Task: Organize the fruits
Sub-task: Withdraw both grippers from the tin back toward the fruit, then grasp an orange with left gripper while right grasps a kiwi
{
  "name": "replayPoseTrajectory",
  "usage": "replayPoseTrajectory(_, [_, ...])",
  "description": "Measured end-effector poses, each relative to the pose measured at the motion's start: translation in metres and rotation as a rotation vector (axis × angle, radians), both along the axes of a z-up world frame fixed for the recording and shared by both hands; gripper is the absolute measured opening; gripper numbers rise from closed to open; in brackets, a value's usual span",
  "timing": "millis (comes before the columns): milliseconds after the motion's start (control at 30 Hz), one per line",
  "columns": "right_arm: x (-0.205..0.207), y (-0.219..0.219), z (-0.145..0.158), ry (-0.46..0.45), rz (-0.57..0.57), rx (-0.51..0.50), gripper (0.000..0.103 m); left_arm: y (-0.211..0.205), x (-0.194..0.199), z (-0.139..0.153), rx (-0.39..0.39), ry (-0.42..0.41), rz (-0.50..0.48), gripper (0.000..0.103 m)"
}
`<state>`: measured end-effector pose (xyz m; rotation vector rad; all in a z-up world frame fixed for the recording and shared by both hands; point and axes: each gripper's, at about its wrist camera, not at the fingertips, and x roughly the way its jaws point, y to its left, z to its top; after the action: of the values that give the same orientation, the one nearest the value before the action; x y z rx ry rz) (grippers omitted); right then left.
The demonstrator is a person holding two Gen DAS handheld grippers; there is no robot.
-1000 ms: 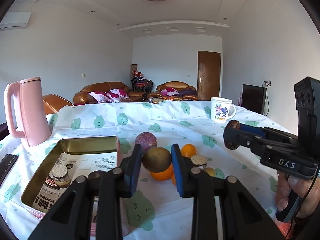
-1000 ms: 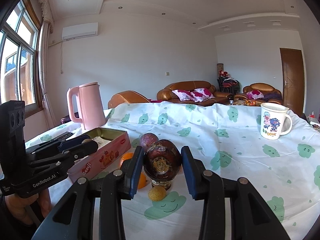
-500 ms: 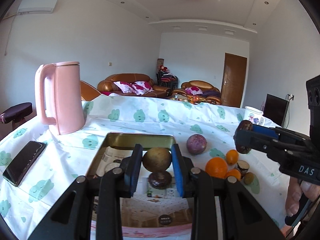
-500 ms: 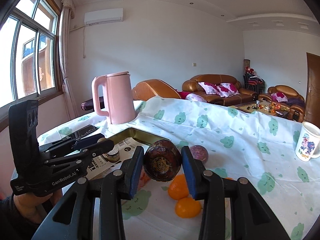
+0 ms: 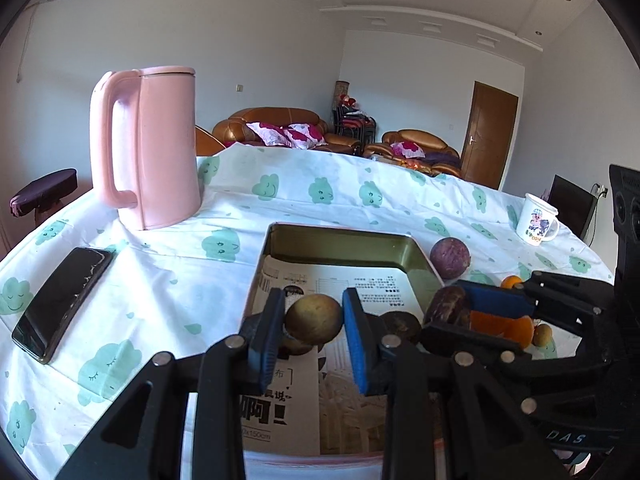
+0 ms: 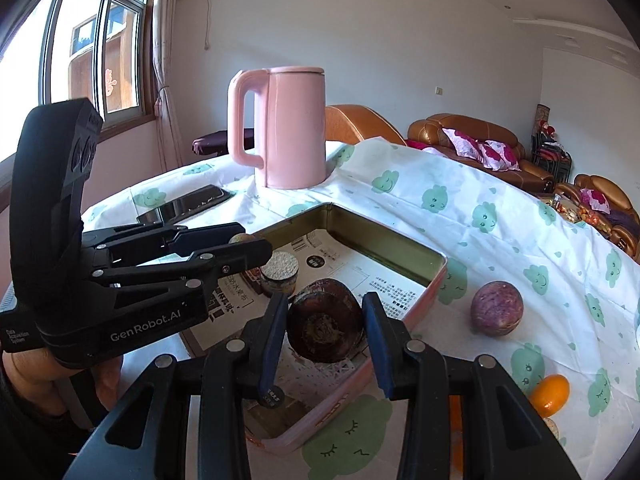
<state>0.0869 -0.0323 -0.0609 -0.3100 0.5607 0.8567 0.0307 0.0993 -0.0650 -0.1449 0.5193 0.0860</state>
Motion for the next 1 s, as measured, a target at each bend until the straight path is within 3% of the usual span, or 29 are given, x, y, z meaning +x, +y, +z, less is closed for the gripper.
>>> replayPoseTrajectory(300, [0.001,0.016,-0.012,0.034,0.010,-0.080,0.043,0.007,0.001,-0.003,0.005,0.027,0.020,0.035])
replayPoseTrajectory(400, [-0.003,0.010,-0.010,0.012,-0.007,-0.080,0.054,0.007,-0.002,0.000,0.010,0.015,0.039,0.059])
replayPoseTrajectory(467, [-0.005,-0.003,-0.004,0.012,-0.022,-0.048,0.055,0.005,-0.007,0.004,0.009,-0.010,0.048,0.075])
replayPoseTrajectory(600, [-0.009,-0.051,0.010,0.004,-0.089,0.024,0.057,-0.009,-0.012,0.012,-0.004,-0.042,0.013,0.076])
replayPoseTrajectory(800, [-0.004,-0.145,0.007,-0.007,-0.329,0.012,0.058,-0.051,-0.011,0.018,0.003,-0.066,-0.086,0.079])
replayPoseTrajectory(1000, [0.006,-0.186,-0.010,0.060,-0.405,0.016,0.058,-0.099,0.000,0.014,0.049,-0.040,-0.184,0.079])
